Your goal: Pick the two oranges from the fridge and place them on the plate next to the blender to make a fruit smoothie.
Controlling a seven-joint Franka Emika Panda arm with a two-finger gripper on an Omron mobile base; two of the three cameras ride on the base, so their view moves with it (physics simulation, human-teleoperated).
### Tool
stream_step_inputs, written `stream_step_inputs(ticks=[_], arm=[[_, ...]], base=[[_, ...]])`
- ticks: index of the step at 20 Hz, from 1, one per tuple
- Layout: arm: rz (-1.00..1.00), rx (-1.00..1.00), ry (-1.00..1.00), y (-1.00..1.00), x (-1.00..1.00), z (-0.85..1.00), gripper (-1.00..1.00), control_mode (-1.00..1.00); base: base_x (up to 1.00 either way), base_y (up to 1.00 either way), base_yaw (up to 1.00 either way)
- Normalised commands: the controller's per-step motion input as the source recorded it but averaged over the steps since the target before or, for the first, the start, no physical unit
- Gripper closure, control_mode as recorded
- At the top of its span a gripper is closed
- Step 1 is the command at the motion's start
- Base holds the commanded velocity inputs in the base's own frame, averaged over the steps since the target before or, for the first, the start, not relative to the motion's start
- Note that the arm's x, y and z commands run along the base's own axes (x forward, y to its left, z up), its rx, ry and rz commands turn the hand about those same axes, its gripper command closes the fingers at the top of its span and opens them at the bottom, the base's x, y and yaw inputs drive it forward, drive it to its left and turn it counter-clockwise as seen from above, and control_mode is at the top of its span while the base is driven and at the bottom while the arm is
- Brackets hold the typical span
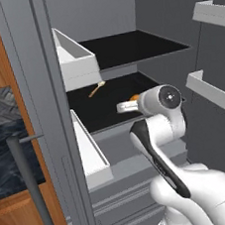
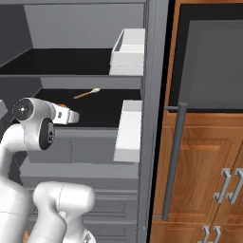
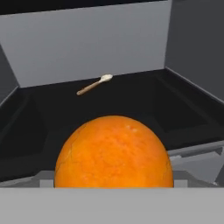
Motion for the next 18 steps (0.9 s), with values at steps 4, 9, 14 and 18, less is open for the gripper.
stream_step_inputs(ticks=[4, 9, 14, 18], arm=[[0.0, 0.0, 0.12, 0.0, -1.0, 0.98, 1.0, -1.0], [0.0, 0.0, 0.19, -0.04, -1.0, 0.73, 1.0, -1.0], [0.0, 0.0, 0.08, -0.06, -0.54, 0.2, 1.0, -1.0], [0.0, 0.0, 0.01, 0.0, -0.23, -0.02, 1.0, 1.0]], base=[[0.0, 0.0, 0.0], [0.0, 0.0, 0.0], [0.0, 0.0, 0.0], [-0.24, 0.0, 0.0]])
